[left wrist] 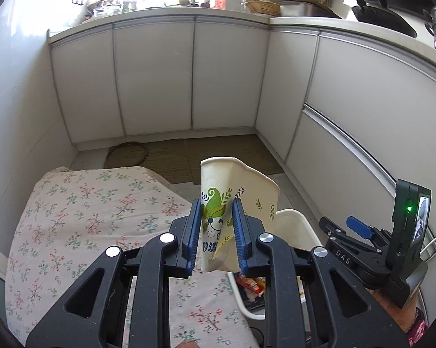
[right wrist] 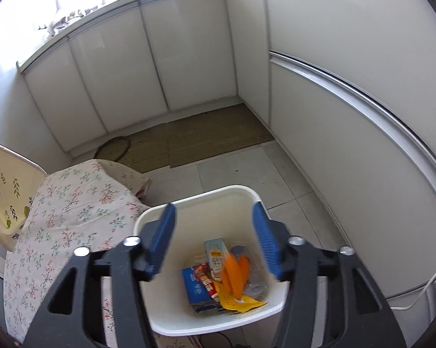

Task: Collect trash
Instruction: 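Open the right tool over the bin while the left tool carries the cup there, then open the left tool to drop the paper cup into the bin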

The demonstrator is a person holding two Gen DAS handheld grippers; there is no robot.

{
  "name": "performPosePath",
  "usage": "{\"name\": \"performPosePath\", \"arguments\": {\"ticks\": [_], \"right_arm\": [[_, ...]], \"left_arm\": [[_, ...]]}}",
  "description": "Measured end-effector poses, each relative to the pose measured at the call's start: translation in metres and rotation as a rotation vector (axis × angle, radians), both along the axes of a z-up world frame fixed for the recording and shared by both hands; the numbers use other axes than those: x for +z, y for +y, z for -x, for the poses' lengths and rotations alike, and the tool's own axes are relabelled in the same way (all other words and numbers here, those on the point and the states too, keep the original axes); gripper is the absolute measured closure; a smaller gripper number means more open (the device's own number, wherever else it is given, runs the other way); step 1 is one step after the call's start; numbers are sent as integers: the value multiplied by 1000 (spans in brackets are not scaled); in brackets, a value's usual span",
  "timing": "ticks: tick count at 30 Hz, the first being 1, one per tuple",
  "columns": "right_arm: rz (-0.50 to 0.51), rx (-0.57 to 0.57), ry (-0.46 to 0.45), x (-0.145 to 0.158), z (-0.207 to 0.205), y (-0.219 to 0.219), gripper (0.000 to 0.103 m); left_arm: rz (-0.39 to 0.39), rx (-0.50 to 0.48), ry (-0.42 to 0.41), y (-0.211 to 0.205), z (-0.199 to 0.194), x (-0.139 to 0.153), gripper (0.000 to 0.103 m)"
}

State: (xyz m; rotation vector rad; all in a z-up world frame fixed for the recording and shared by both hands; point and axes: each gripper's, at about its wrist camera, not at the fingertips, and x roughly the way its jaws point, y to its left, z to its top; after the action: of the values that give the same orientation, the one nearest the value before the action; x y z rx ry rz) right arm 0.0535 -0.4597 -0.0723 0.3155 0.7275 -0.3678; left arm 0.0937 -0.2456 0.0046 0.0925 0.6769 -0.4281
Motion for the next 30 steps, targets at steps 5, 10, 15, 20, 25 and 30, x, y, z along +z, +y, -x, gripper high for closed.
{"name": "performPosePath", "arguments": {"ticks": [5, 10, 15, 20, 25, 30], "right_arm": [[2, -42, -15, -1, 13, -17, 37], [27, -110, -22, -4, 35, -34, 31], [58, -166, -18, -4, 55, -46, 26], [90, -216, -40, 6, 71, -51, 20], [132, -236, -92, 24, 87, -35, 14], [121, -227, -163, 42, 100, -14, 7]], "left_arm": [[-3, -47, 13, -28, -1, -5, 82], [-1, -94, 61, -62, -10, -17, 81], [-16, -124, 121, -96, -24, -34, 79], [-61, -132, 119, -108, -21, -42, 46], [-107, -89, 1, -94, 0, -30, 18], [-105, -66, -101, -67, 24, -10, 7]]}}
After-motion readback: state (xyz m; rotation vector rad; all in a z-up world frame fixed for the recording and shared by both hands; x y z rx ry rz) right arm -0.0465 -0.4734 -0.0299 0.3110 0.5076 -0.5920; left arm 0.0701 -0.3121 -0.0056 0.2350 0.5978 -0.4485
